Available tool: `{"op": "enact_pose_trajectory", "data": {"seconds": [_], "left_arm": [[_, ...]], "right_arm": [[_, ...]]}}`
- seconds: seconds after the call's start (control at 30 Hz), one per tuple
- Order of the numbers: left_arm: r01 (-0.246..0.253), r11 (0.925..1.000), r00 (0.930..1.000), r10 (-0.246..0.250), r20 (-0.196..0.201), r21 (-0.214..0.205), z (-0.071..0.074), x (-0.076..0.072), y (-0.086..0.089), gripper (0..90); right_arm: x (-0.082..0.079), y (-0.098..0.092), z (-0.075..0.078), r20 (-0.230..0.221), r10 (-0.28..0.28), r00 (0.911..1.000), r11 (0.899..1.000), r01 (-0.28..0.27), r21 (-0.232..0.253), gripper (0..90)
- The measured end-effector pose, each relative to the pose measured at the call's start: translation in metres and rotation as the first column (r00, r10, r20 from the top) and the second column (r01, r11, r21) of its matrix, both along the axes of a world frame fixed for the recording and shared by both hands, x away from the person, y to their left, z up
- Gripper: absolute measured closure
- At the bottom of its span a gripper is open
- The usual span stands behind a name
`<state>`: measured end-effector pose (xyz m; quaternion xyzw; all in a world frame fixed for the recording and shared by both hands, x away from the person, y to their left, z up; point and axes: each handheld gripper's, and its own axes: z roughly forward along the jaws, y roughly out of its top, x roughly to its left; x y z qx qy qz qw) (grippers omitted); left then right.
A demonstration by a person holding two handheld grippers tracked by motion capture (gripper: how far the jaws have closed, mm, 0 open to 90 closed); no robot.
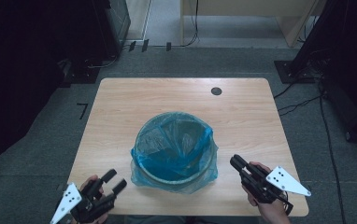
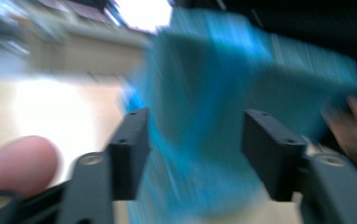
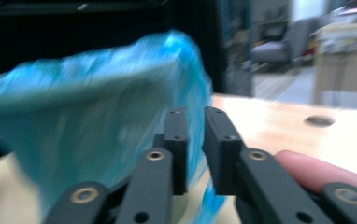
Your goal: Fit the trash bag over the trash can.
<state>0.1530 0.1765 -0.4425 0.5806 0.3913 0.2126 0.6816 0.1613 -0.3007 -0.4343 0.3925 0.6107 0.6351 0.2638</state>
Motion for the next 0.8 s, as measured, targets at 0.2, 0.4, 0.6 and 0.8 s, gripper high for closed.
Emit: {"op": "enact_pose_trajectory", "data": {"seconds": [0.2,0.4,0.6,0.8], "left_arm": [[-0.321,0.9436,0.9356,0.329,-0.128,0.083,0.018,0.039,-0.055,67.1],[-0.362,0.9306,0.8991,0.364,-0.243,0.053,-0.010,0.063,-0.083,80.0],[-0.301,0.9493,0.9012,0.314,-0.298,0.090,-0.035,0.074,-0.098,89.8],[-0.238,0.9661,0.8562,0.257,-0.448,0.100,-0.060,0.090,-0.099,90.0]], "right_arm": [[0.027,0.042,0.012,-0.048,-0.207,0.9772,0.978,0.207,0.002,87.7],[0.050,0.067,-0.003,-0.144,-0.231,0.9621,0.970,0.239,0.040,87.8],[0.054,0.085,-0.025,-0.176,-0.230,0.9570,0.973,0.233,-0.008,90.0],[0.064,0.087,-0.055,-0.252,-0.242,0.9371,0.970,0.234,-0.059,90.0]]}}
